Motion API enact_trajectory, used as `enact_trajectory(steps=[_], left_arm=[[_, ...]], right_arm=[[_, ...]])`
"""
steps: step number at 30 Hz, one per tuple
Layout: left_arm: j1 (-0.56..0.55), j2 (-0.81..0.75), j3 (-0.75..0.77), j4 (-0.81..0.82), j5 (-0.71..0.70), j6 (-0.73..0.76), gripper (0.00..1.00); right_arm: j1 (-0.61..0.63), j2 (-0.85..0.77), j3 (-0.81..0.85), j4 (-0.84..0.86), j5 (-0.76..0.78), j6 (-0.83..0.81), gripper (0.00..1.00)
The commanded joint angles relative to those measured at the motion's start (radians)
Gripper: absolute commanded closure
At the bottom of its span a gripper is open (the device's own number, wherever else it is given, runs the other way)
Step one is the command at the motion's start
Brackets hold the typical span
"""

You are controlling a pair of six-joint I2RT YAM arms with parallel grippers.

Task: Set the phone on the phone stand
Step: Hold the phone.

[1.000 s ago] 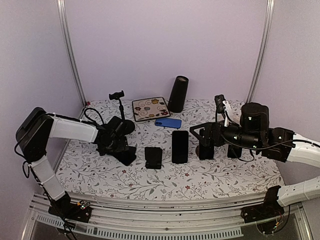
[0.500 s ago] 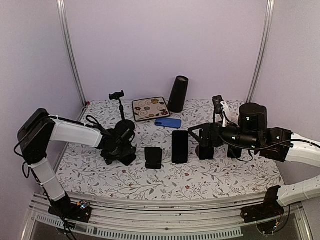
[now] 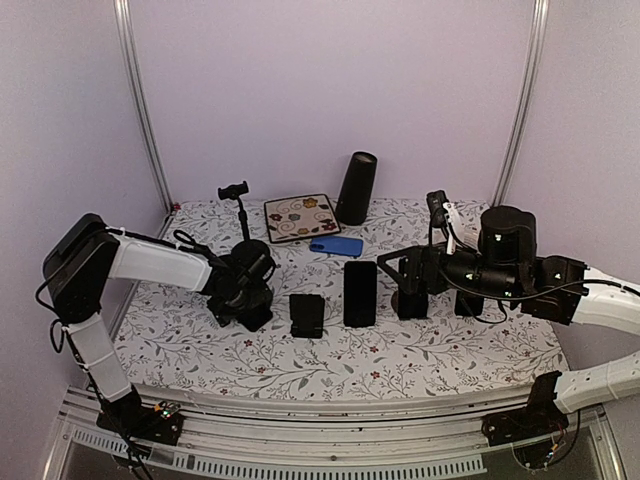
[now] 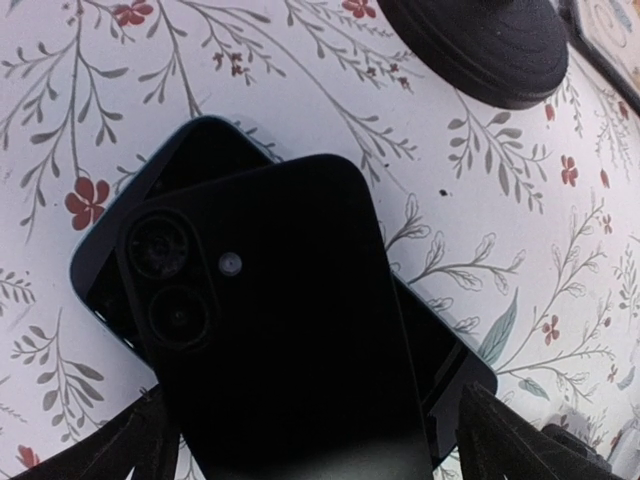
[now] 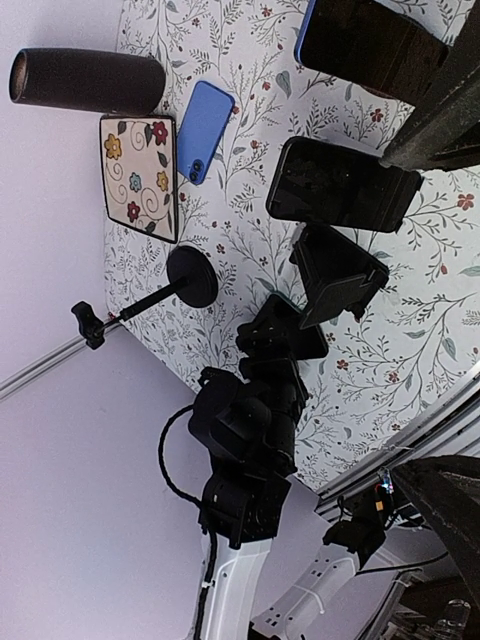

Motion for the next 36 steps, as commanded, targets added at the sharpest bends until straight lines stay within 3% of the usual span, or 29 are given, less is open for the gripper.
enact_trajectory(steps=[1,10,16,36], left_arm=[[-0.010,0.049,0.009,-0.038,-0.008,-0.020,0.03],[-0.013,0.137,0.108,-0.166,-0.064,0.052,0.06],[-0.017,0.145,0.075,-0.161,-0.064,0.050,0.12],[-0.023,-0.110,-0.107,0.087,-0.059,0.219,0.59]], right_arm=[[-0.002,-0.009,-0.013,0.010,0.002,0.010,0.01],[-0.002,-0.020,-0.029,0.014,0.010,0.015,0.01],[-0.003,-0.023,-0.041,0.021,0.007,0.020,0.01],[-0.003,0.010,-0.020,0.033,-0.009,0.013,0.01]])
